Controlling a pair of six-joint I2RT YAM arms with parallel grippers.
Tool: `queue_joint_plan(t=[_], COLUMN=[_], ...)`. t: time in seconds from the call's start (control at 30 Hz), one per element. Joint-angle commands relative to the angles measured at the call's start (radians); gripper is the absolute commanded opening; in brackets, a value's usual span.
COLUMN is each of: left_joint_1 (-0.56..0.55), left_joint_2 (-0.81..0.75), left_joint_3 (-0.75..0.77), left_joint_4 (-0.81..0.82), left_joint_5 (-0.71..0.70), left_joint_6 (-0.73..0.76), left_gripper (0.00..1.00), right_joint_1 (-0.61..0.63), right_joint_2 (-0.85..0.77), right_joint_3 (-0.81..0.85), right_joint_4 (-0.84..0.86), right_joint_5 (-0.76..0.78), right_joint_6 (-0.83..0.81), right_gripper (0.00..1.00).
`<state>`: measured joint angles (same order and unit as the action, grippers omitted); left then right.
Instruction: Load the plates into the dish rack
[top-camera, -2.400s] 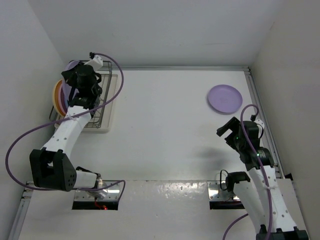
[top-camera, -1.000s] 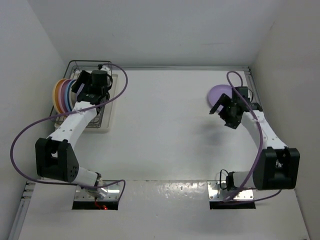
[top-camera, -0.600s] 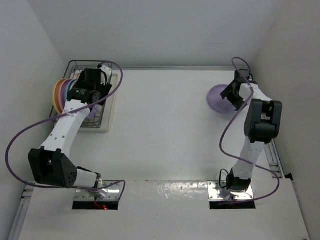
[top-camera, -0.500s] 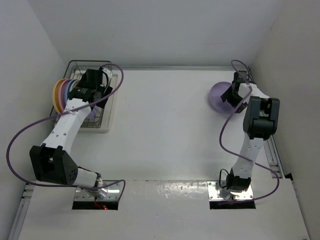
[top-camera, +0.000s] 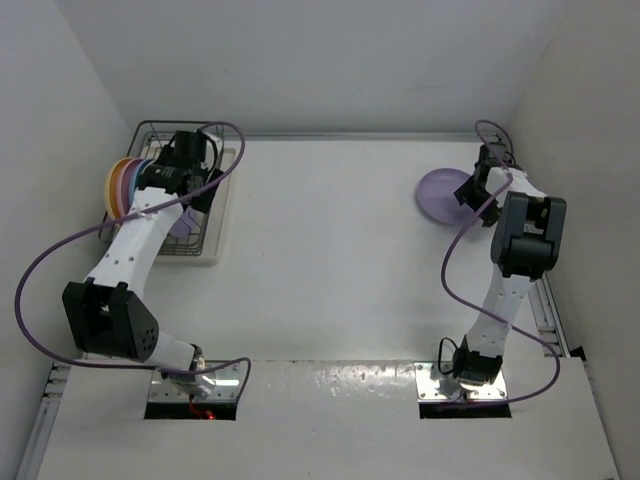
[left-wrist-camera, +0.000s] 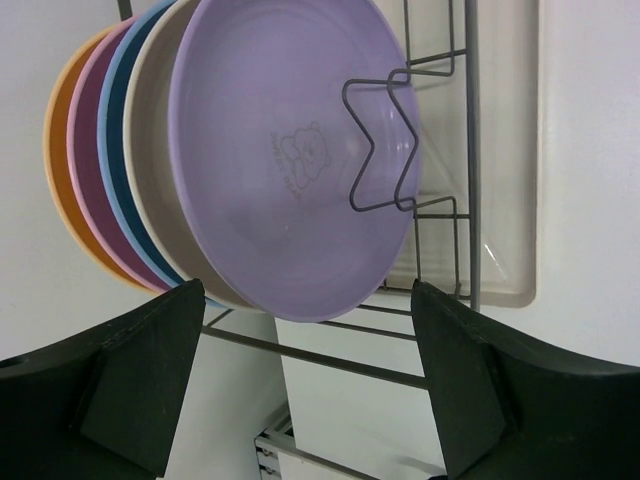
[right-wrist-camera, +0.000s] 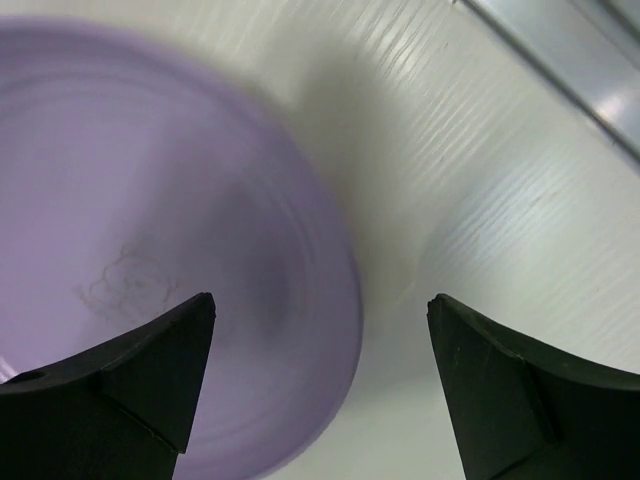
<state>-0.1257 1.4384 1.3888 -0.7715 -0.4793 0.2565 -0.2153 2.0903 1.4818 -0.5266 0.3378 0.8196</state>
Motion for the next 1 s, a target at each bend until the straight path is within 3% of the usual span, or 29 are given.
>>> queue_joint_plan(t=[0.0,0.1,0.2,0.23,0.37,0.43,0.57,0.63,0.87,0.97], left_joint_1=[0.017,0.017,0.017,0.006,-0.017,-0.028,-0.060,-0.092,-0.181,-0.203], left_joint_2=[0.008,0.008,0.008,0.008,-0.003,-0.025,-0.065,-0.081,-0.092,-0.072], left_joint_3=[0.041,0.062,0.076,0.090,0.102,0.102,0.090,0.066,0.047,0.047], left_joint_4=[-0.008,-0.021,-0.034,-0.043,-0.075,-0.075,-0.084,-0.095,-0.092,-0.071], left_joint_5=[-0.030,-0.018,0.002,0.002,0.047,0.117,0.325,0.468,0.758,0.818], left_joint_6=[-0.016,-0.016,-0.007,-0.007,-0.046,-0.074,-0.085,-0.033,0.018,-0.002], left_gripper=[0.89,0.89,0.89,0.89,0.91,0.98,0.98,0.98,0.98,0.97], right_joint_1=[-0.053,-0.064,-0.050,-0.042,0.033,0.128,0.299,0.400,0.667,0.763], right_joint_2=[0.049,0.114,0.128,0.128,0.126,0.116,-0.031,-0.169,-0.612,-0.769], right_joint_3=[0.066,0.092,0.089,0.083,0.155,0.236,0.189,0.056,-0.415,-0.561], right_joint_4=[-0.010,-0.009,0.037,0.090,0.100,0.065,0.075,0.155,0.303,0.347], right_joint_5=[-0.028,-0.106,-0.129,-0.181,-0.284,-0.267,-0.214,-0.230,-0.232,-0.221], right_joint_6=[0.016,0.030,0.038,0.032,-0.026,-0.112,-0.183,-0.210,-0.206,-0.189], right_gripper=[0.87,0.73,0.27,0.01,0.00,0.00,0.00,0.00,0.00,0.00])
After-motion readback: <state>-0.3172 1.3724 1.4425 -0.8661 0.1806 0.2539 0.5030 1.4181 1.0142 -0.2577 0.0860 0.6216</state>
